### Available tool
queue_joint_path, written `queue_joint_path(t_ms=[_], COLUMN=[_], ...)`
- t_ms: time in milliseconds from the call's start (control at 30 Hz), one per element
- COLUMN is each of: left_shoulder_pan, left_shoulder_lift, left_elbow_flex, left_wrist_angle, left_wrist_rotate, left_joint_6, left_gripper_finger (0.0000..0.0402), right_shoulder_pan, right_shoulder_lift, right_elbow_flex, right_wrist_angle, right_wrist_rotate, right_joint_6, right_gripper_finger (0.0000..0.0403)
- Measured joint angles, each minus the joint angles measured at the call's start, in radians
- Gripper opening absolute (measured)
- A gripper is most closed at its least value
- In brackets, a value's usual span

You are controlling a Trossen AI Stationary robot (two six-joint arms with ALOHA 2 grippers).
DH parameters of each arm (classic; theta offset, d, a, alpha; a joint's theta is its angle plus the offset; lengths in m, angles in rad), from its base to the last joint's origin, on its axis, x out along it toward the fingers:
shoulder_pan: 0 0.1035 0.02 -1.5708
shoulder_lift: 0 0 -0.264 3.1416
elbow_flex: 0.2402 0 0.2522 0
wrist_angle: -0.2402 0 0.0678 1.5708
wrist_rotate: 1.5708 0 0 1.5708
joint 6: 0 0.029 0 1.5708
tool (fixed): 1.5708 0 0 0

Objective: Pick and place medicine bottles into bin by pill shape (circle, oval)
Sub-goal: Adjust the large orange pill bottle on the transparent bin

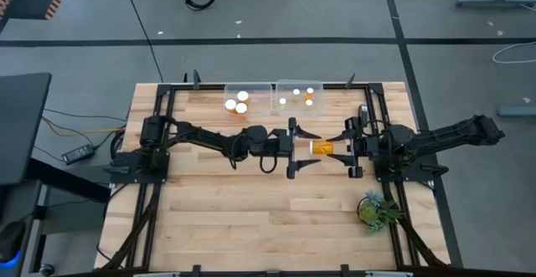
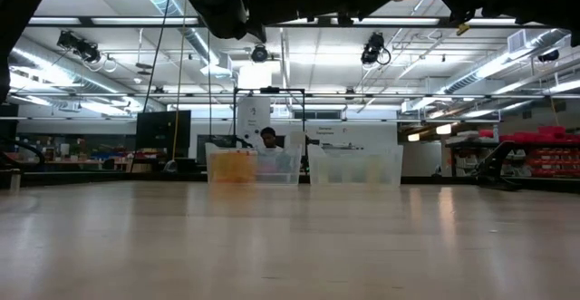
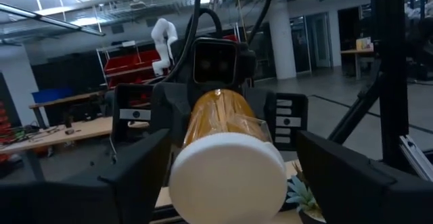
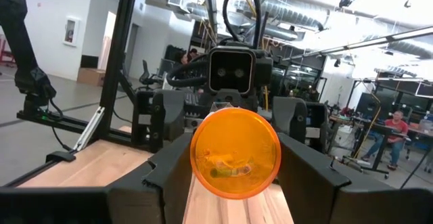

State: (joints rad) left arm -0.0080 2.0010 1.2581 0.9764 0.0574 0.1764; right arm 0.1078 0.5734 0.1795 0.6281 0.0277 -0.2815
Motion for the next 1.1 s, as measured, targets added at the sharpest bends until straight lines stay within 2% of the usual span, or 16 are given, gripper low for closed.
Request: queue_joint_path(t_ms=[567, 667, 867, 1100], left_shoulder_pan=[0.013, 0.016, 0.018, 0.018], left_shoulder_lift=[-0.001, -0.002, -0.003, -0.003], left_elbow_flex=[0.000, 0.000, 0.000, -0.001], left_wrist_angle=[-0.013, -0.019, -0.041, -0.042], left_wrist_rotate=[0.004, 0.005, -0.006, -0.010], left_joint_6=[0.000, -0.001, -0.005, -0.005], left_gripper_finger=[0.0205, 0.0203, 0.0229, 0.0205], right_shoulder_pan=[0.000, 0.000, -0.001, -0.001], right_shoulder_lift=[0.000, 0.000, 0.000, 0.000], right_elbow_flex=[0.000, 0.000, 0.000, 0.000], right_wrist_angle=[0.003, 0.002, 0.001, 0.001], right_wrist_rotate=[-0.005, -0.004, 0.001, -0.003], right_joint_6=[0.001, 0.004, 0.029, 0.046], right_gripper_finger=[0.0202, 0.0202, 0.0205, 0.0238])
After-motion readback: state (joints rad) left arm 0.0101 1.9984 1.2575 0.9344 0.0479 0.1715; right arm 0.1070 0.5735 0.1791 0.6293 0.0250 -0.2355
